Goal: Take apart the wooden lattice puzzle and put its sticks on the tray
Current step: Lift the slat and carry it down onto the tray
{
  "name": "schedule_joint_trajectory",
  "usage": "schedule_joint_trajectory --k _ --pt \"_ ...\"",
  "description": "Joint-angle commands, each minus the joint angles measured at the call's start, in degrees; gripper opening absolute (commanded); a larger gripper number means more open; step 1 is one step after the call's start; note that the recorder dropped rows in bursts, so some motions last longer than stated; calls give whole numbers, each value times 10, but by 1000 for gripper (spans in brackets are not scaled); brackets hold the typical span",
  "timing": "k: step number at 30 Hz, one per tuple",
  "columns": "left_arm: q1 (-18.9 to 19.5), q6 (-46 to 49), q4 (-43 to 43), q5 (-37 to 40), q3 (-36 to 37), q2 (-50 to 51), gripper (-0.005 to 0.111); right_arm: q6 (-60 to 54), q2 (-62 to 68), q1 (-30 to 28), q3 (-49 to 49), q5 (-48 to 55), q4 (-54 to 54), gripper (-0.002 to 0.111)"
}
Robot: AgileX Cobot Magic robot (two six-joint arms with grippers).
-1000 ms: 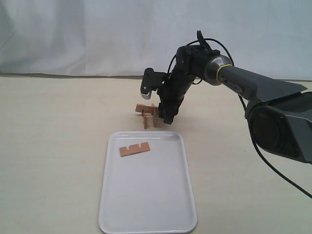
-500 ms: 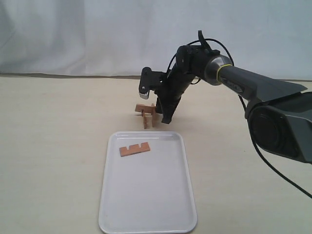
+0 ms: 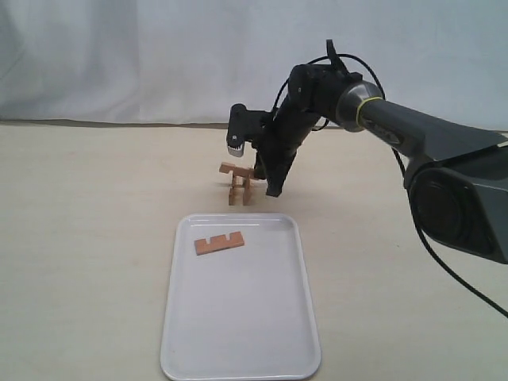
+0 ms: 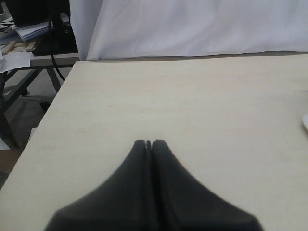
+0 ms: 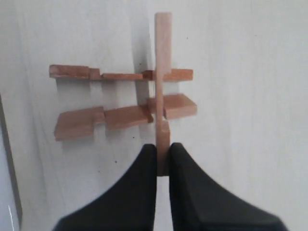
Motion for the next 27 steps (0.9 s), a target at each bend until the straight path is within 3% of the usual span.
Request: schedule_joint_trajectory --k 1,15,20,27 --pt "0 0 -1 -9 1 -1 0 12 -29 -2 -1 8 0 4" --pt "0 0 -1 -9 1 -1 0 215 -80 -2 14 131 0 5" --pt "0 0 -1 -9 1 -1 0 251 -131 11 123 121 -21 5" --pt "0 0 -1 -9 1 -1 0 271 -256 62 325 12 -65 5"
